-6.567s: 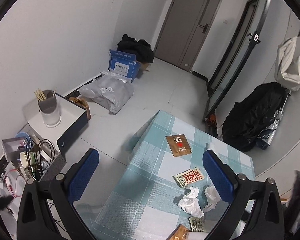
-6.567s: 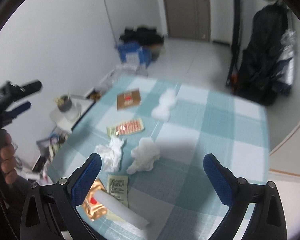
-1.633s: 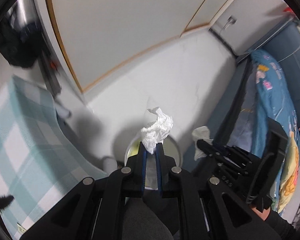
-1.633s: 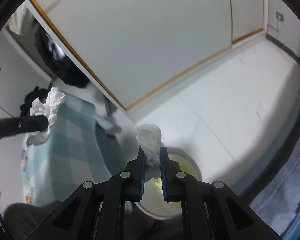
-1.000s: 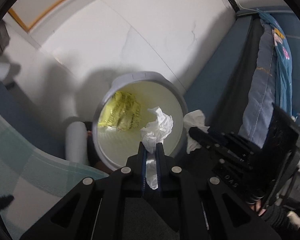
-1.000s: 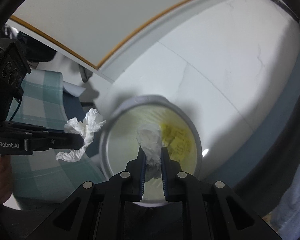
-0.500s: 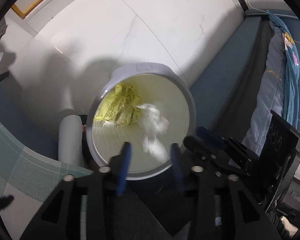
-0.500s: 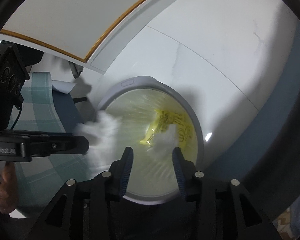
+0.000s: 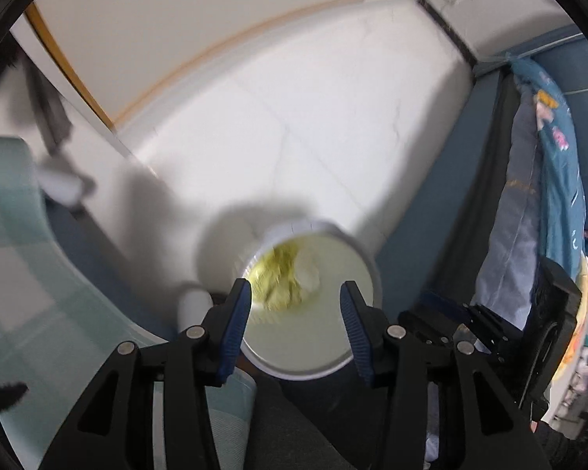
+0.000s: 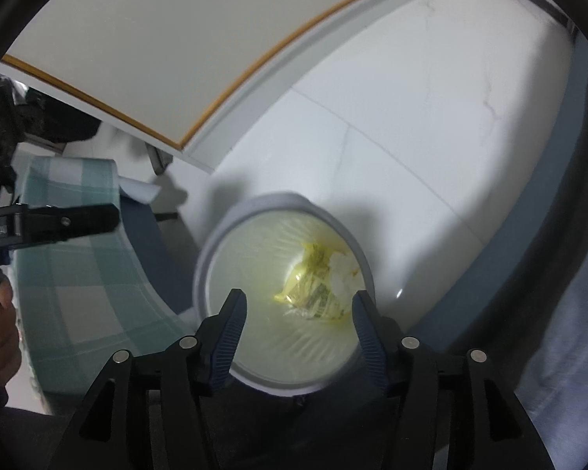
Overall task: Collect trash
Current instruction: 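Move both tools back over the table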
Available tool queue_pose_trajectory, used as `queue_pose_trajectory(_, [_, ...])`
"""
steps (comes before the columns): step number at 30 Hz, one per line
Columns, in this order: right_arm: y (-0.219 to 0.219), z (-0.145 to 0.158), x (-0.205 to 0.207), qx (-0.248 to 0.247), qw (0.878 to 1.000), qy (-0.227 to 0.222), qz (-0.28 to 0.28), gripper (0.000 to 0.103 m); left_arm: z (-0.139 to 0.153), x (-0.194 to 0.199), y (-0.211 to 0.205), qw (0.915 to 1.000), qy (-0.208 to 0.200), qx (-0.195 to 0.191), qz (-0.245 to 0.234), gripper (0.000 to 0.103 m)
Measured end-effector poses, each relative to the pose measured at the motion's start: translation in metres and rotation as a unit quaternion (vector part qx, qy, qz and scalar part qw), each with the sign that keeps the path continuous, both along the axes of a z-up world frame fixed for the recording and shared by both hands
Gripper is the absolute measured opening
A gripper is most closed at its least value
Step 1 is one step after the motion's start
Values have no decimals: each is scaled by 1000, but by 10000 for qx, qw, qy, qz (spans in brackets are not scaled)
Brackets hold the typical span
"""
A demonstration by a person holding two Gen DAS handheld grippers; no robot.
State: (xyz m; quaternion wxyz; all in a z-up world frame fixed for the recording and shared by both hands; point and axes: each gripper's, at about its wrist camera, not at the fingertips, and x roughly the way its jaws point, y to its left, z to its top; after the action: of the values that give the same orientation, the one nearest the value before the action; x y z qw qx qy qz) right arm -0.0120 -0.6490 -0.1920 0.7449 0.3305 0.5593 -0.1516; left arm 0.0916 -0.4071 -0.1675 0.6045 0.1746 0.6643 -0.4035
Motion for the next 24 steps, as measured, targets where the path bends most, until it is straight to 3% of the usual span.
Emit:
queue_pose_trajectory(4, [2, 33, 4, -214, 9993, -296, 46, 61, 42, 1, 15, 9967, -705, -349, 185, 50])
queue_pose_trajectory(7, [6, 62, 8, -340, 9975, -608, 88, 64, 75, -1, 35, 9890, -1315, -562, 389, 54])
queue_pose_trajectory(10, [12, 94, 13, -443, 9943, -966, 120, 69, 97, -1, 56, 9811, -1611, -746, 764, 54])
queue_pose_trajectory(15, [37, 149, 24, -645, 9847, -1583, 324, 71, 139, -6, 100, 9504, -2595, -953, 1423, 59])
queue_pose_trajectory(18, [59, 181, 31, -783, 9765, -1928, 553, 75, 162, -9, 135, 9306, -2969, -1133, 1816, 68])
queue_pose_trajectory(21, [84, 210, 38, -952, 9653, -2280, 845, 77, 182, -13, 162, 9159, -3203, -1264, 2061, 73])
queue_pose_trajectory(23, [107, 231, 42, -1074, 9550, -2566, 1031, 81, 196, -17, 181, 9013, -3446, -1305, 2279, 78])
queue_pose_trajectory(24, [116, 239, 43, -1107, 9506, -2682, 1103, 83, 202, -18, 193, 8897, -3622, -1307, 2454, 79])
